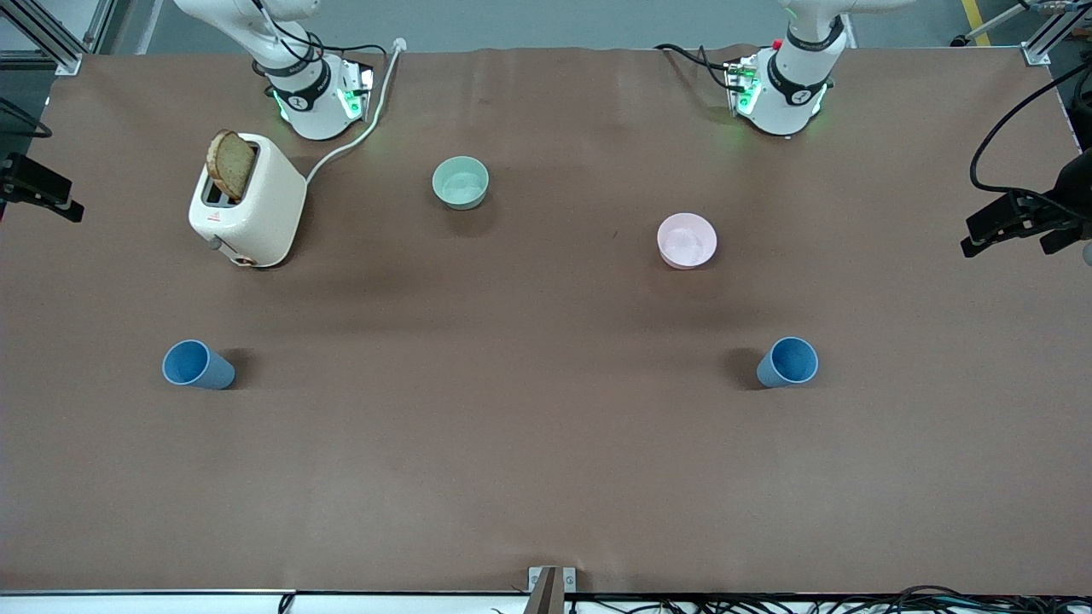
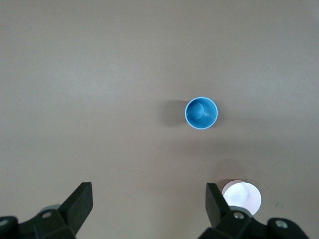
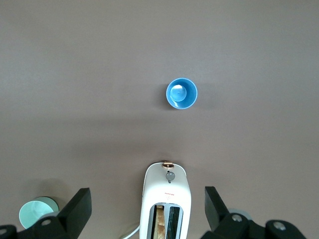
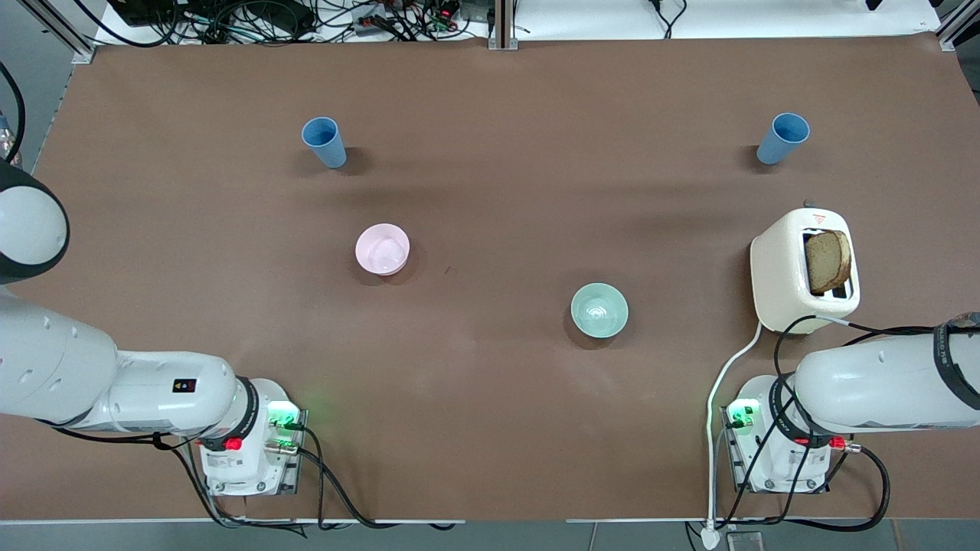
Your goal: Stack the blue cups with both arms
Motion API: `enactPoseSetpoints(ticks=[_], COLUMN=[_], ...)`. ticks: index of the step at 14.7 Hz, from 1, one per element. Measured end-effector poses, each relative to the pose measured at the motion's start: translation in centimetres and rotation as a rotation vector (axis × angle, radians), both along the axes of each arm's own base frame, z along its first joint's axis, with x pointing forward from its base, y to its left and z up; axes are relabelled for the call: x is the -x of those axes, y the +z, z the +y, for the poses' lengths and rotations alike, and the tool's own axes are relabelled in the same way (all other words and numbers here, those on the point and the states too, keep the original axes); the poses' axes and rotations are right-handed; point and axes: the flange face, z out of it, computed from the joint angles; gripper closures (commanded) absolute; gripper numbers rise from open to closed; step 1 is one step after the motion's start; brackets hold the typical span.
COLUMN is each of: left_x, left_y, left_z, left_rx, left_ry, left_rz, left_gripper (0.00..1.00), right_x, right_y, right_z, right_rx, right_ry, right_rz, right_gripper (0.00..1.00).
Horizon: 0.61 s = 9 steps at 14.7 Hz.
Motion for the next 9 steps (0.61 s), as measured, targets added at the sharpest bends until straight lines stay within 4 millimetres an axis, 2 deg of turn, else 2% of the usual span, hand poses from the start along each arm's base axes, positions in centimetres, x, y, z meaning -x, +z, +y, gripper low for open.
enactPoseSetpoints(ticks=[9], left_x=[0.0], left_y=[0.0], left_z=[-0.4], left_rx=[0.0], left_ry=[-0.007], left_rz=[0.0], left_gripper=[0.0], right_x=[0.01], right_y=[-0.01], right_z=[-0.13], right_rx=[0.0], right_ry=[-0.002], right_rz=[0.0], right_gripper=[0.0])
